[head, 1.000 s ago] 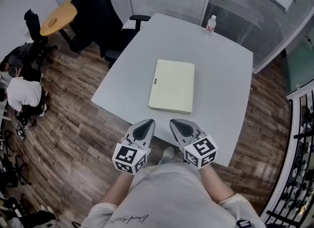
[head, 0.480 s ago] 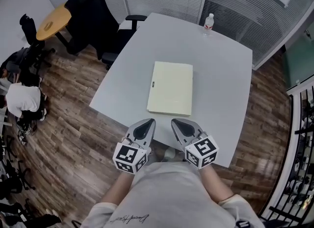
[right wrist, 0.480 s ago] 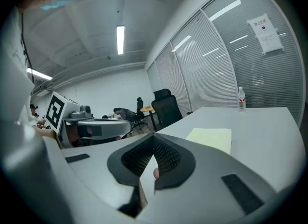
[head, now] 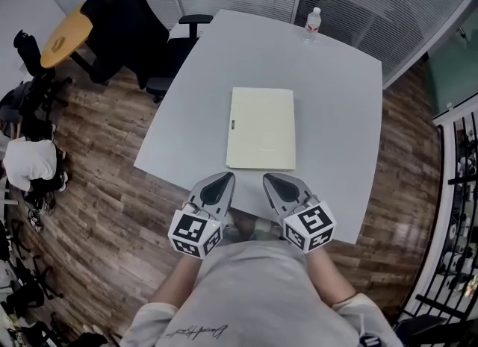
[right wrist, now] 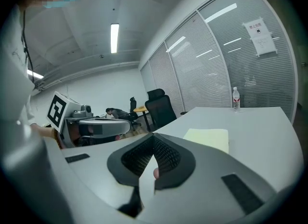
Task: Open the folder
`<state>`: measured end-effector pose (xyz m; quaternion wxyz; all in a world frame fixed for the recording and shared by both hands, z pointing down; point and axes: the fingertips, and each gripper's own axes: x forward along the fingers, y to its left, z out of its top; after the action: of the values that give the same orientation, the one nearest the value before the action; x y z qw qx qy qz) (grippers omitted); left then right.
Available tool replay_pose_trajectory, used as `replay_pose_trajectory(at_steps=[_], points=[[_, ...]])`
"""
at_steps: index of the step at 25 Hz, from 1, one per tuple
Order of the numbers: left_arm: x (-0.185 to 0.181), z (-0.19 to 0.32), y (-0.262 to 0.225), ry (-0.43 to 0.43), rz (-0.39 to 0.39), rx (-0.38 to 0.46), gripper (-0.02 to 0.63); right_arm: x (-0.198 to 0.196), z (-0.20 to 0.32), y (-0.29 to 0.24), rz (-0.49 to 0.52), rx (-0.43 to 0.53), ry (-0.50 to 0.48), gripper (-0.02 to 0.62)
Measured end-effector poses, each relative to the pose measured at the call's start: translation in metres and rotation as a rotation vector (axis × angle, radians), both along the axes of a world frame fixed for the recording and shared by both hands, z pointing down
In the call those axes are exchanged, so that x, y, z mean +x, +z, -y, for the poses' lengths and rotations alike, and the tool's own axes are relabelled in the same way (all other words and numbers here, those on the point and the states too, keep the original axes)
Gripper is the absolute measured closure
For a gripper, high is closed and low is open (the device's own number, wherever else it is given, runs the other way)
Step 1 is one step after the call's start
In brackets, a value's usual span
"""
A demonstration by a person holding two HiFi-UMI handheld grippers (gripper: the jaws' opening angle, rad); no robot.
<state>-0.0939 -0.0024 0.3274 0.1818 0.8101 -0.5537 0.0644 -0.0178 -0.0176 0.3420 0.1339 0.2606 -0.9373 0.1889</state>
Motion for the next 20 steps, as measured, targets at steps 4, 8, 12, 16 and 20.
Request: replay_pose_trajectory(at_steps=[4,8,12,16,20], points=[[-0.003,0.005,-0.003,0.021,0.004,-0.001,0.597,0.002,0.006,-0.001,-0.021,-0.001,0.017,0.575],[-0.015,0.008,0.007,0.030,0.018,-0.018,0.597,-0.008,0.011,0.009,-0.039,0.001,0.019,0.575],[-0.014,0.012,0.019,0.043,0.024,-0.028,0.597,-0.007,0.016,0.020,-0.060,-0.004,0.025,0.575],[-0.019,0.010,0.030,0.039,0.011,-0.051,0.597,-0.005,0.020,0.029,-0.083,-0.007,0.034,0.575],[-0.025,0.010,0.038,0.036,0.006,-0.067,0.598,0.003,0.027,0.036,-0.104,-0.019,0.065,0.575]])
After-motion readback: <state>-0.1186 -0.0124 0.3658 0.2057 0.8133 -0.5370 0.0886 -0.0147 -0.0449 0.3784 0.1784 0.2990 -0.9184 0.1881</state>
